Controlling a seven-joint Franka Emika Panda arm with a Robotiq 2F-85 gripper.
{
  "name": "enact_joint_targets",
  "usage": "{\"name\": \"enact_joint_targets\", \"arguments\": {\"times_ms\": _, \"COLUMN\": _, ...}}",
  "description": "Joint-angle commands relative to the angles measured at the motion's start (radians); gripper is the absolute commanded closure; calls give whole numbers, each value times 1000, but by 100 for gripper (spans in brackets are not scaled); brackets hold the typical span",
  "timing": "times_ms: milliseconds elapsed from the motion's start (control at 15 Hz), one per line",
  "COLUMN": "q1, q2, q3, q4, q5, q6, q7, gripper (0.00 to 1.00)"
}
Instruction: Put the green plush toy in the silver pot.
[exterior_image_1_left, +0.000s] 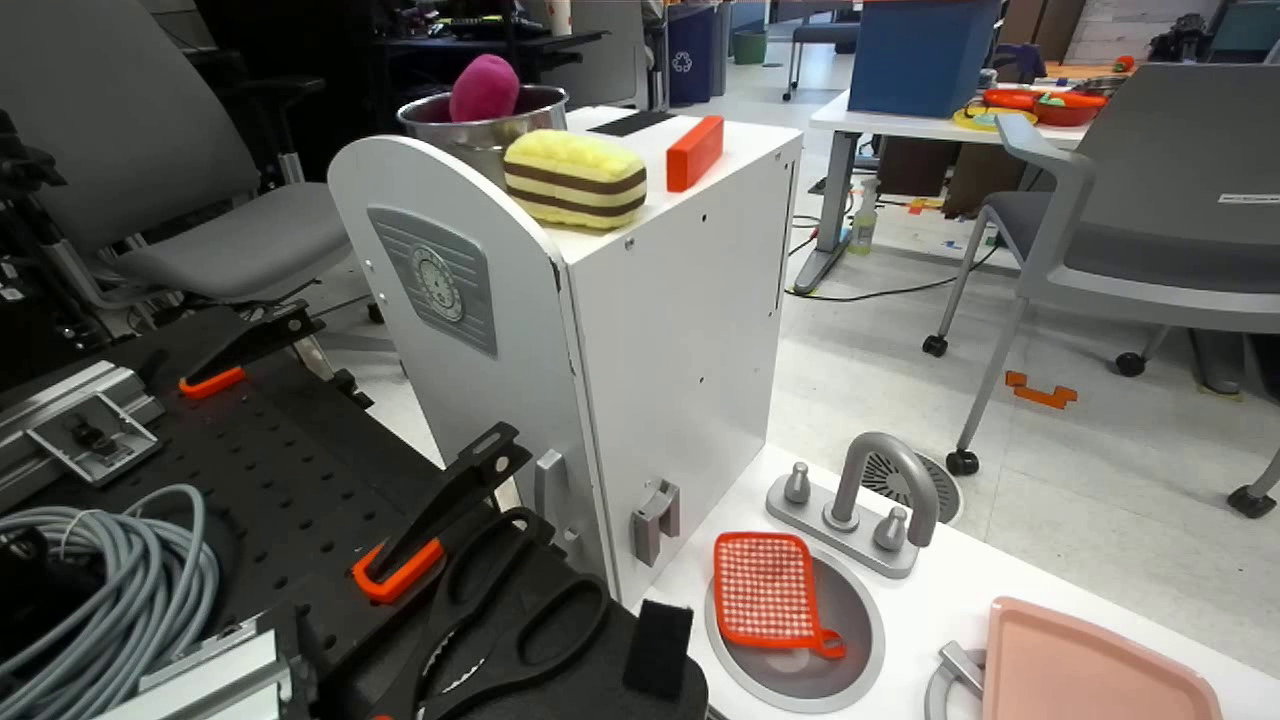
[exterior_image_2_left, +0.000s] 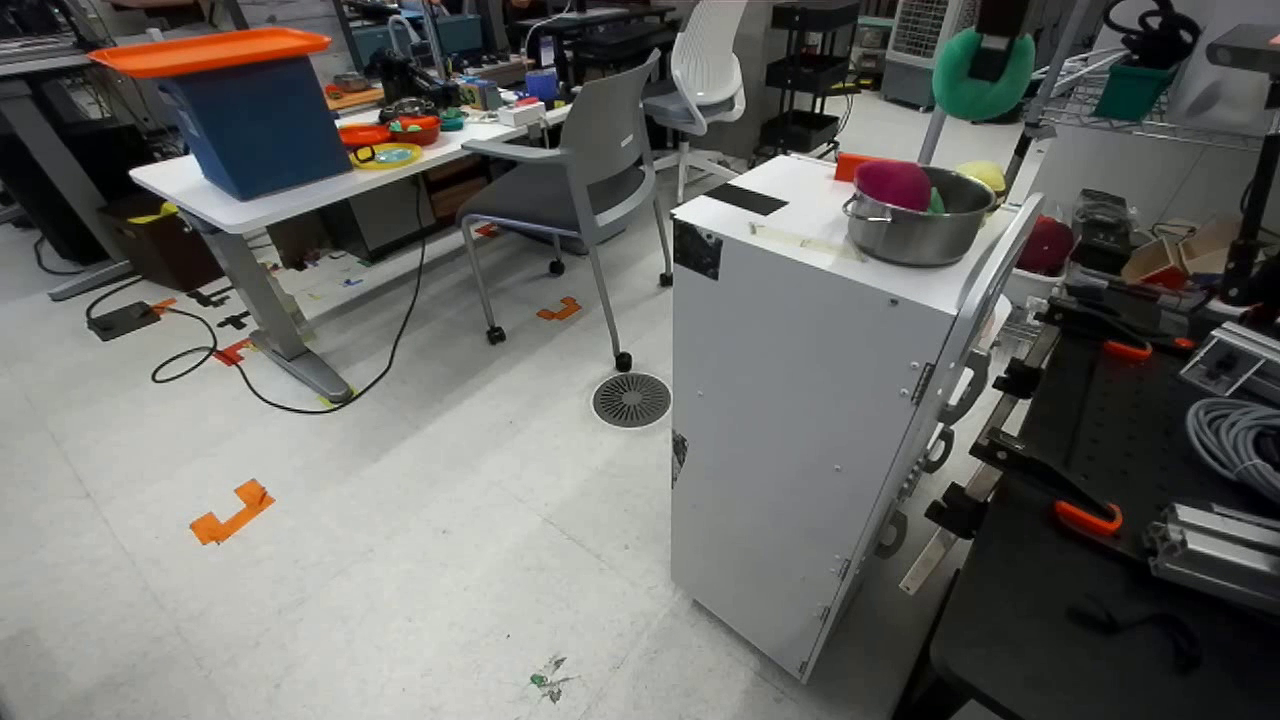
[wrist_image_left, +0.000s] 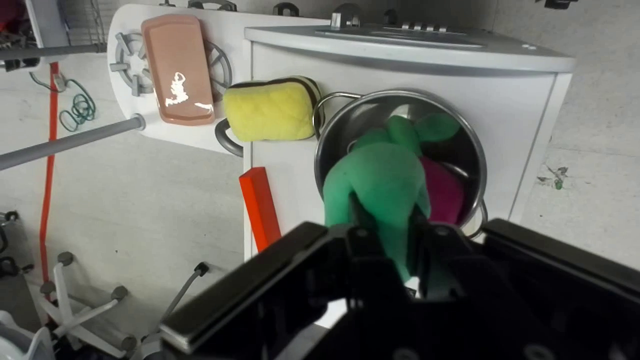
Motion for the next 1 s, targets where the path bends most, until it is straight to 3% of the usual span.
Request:
{"name": "enact_joint_targets", "arguments": {"times_ms": 0, "q1": 3, "q2": 16, "q3": 2, "q4": 17, "q5": -17, "q6": -42, "q7": 26, "gripper": 59}}
{"name": "enact_joint_targets", "arguments": {"times_ms": 67, "q1": 3, "q2": 19, "q3": 1, "q4": 18, "q5": -17, "q6": -45, "q7": 27, "gripper": 57}}
{"name": "enact_joint_targets", "arguments": {"times_ms": 600, "q1": 3, "q2": 24, "q3": -3, "q4": 27, "q5": -14, "q6": -59, "q7": 24, "gripper": 1}}
{"name": "enact_joint_targets", "arguments": {"times_ms": 933, "q1": 5, "q2": 20, "q3": -5, "q4": 34, "q5": -6, "q6": -58, "q7": 14, "gripper": 0}}
